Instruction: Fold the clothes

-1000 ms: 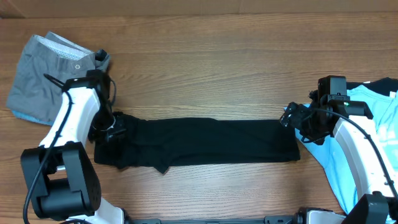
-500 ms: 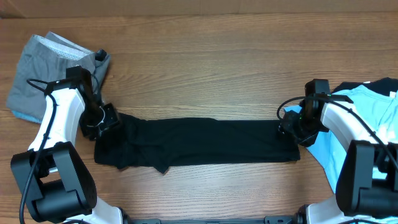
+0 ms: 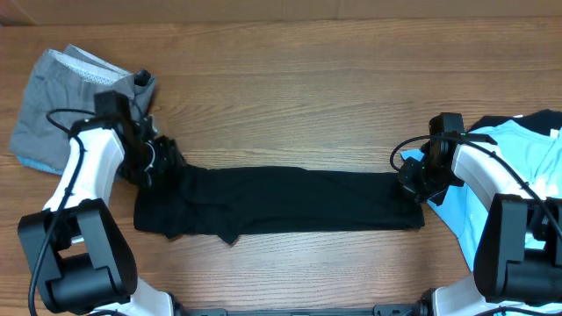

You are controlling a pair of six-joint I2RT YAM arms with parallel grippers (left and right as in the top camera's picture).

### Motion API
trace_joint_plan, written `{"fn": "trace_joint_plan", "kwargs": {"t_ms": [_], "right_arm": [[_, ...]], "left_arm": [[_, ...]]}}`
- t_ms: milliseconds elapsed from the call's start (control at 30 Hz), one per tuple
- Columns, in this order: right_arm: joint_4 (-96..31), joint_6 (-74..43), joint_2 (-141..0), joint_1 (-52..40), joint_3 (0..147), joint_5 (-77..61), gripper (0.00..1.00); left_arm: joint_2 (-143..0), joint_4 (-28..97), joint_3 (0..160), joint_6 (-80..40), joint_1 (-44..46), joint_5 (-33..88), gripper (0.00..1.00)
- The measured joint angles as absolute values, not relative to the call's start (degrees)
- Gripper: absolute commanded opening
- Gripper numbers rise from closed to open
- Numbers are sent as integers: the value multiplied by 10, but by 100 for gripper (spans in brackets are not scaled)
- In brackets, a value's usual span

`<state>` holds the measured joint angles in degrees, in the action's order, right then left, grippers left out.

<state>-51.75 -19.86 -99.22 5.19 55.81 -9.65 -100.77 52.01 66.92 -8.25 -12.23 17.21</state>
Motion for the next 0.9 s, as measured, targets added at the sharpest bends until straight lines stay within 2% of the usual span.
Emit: {"fn": "trace_joint_plan", "kwargs": {"t_ms": [67,100,333,467,633,667,700,800,900], "right_arm": [[-520,-199,-992,52,558,-96,9],[-520,-199,-992,52,558,-96,9],[-521,-206,-992,52,558,-90,9],[-521,-224,-992,52,558,-71,11],[-520,-236,-992,52,558,-62,27],[-521,-237,-992,52,558,-60,30],[-521,-237,-992,51,558,-59,31],[-530,-237,-992,52,560,-59,37],[-552,-232,-986,52,571,-59,41]], "left_arm": [[-1008,512,648,-83,-118,173,9],[-1008,512,640,-81,-116,173,4],[-1008,552,630,-79,-122,128,4],[-1008,573,640,-79,-163,87,4],[-1008,576,661,-79,-220,82,4],[-1008,578,665,-78,-227,86,8],[-1008,582,671,-76,-234,88,22],[-1008,602,697,-67,-244,94,38],[-1008,639,738,-61,-246,96,41]]}}
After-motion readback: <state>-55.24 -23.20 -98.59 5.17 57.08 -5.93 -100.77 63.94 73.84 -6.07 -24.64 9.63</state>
